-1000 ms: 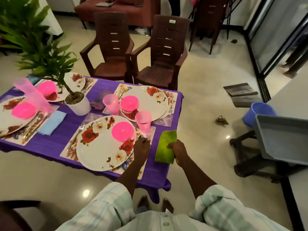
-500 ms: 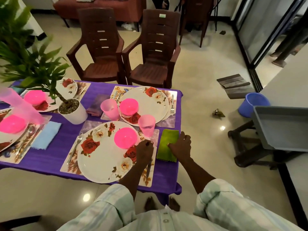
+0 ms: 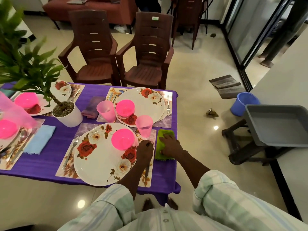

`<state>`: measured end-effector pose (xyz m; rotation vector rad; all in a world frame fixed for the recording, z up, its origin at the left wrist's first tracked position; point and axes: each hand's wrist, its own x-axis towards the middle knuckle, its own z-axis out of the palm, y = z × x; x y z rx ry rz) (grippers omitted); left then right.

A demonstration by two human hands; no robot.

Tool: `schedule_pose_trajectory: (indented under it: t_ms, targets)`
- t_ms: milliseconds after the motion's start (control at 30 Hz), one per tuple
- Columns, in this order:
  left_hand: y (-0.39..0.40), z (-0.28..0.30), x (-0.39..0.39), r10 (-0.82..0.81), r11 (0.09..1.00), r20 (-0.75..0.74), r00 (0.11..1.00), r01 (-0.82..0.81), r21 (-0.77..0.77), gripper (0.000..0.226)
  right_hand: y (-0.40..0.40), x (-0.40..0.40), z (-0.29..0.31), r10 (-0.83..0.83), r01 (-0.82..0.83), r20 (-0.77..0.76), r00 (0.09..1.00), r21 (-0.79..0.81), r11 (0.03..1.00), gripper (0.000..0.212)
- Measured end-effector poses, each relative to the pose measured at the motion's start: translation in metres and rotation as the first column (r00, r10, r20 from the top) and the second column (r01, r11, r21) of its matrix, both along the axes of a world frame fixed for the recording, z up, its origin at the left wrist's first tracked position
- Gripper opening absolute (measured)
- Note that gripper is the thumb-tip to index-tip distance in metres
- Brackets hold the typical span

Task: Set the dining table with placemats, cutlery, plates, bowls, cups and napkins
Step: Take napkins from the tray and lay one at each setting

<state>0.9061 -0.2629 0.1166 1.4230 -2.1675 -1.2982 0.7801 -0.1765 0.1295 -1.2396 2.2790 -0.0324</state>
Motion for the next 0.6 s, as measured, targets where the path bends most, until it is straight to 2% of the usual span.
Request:
schedule_pose_trajectory:
  t_ms: [267,400,600]
  targets:
    - [0.001,0.008,0.003,-0.056,0.997,0.018,0.998,0.057,-0.051,0.023,0.006,0.003,-0.013,0.028,-0.028,-0.002,1.000,0.088,0.996,0.082]
    - [0.001,0.009,0.006,-0.092,0.993,0.031,0.995,0.094,-0.072,0.023,0.008,0.010,-0.008,-0.071,0.066,-0.130,0.989,-0.046,0.997,0.087]
    - [0.003,0.012,0.009,-0.147,0.982,0.003,0.989,0.147,-0.120,0.023,0.010,0.012,-0.006,-0.073,0.070,-0.132,0.989,-0.031,0.997,0.069]
